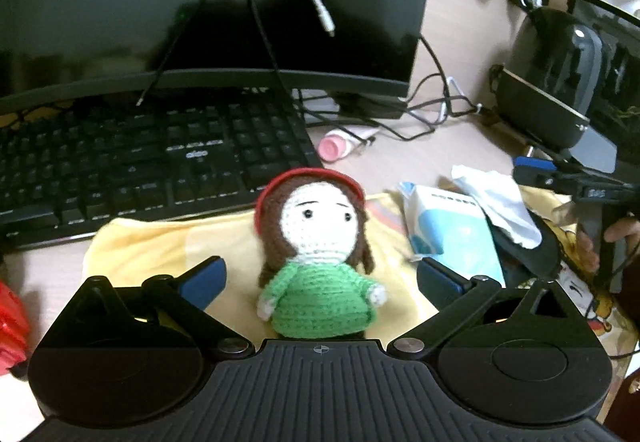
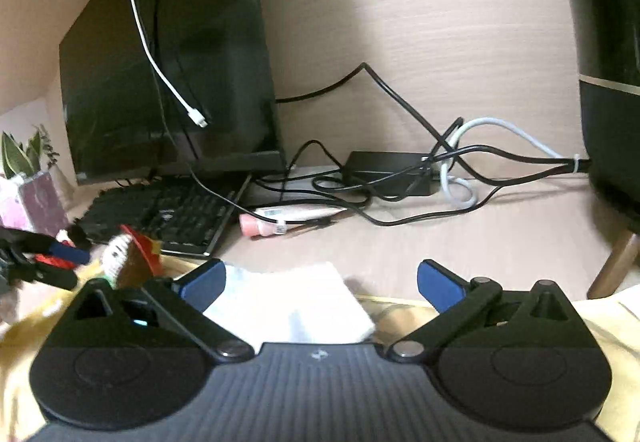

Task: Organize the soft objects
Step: 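Lay the tissue on the black pad and open the right gripper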

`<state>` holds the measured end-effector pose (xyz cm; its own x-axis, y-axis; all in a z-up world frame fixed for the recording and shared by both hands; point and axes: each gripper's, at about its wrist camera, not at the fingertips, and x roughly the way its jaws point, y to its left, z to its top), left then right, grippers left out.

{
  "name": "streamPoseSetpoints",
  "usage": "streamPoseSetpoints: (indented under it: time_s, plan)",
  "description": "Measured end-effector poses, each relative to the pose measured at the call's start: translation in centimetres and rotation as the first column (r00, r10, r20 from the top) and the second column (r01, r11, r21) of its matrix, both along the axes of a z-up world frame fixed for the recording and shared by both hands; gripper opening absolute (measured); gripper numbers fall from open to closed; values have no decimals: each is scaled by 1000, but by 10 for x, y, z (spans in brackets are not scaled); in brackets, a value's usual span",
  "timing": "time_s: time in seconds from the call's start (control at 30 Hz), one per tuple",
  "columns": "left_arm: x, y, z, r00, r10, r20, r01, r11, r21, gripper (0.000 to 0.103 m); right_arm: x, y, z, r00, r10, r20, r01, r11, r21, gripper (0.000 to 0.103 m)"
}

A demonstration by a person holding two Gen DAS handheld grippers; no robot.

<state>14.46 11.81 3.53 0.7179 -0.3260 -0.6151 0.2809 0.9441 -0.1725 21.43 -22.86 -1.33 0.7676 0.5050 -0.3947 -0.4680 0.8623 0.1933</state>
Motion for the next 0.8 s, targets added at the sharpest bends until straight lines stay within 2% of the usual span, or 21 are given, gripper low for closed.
streamPoseSetpoints:
  time_s: [0.27,0.43,0.53,0.7,0.8]
  plan:
    - [3,-32,20,995,-101,6,101,992,-70,103,3,6,-6,998,55,-38,-58,996,-72,103]
    - [-2,-48,12,980,-193,44,196,978,-73,103,14,10,-12,994,13,-113,-25,994,-109,103]
    - [-1,-45,5,979,-201,18,202,974,-101,103,19,16,-18,982,9,-189,-34,991,-129,103]
    - [3,-38,-6,978,-206,-38,198,967,-158,103,18,19,-19,982,0,-190,-27,990,-142,103]
    - [4,-34,-10,977,-207,-55,193,963,-187,103,19,15,-19,980,-14,-200,-6,995,-99,103]
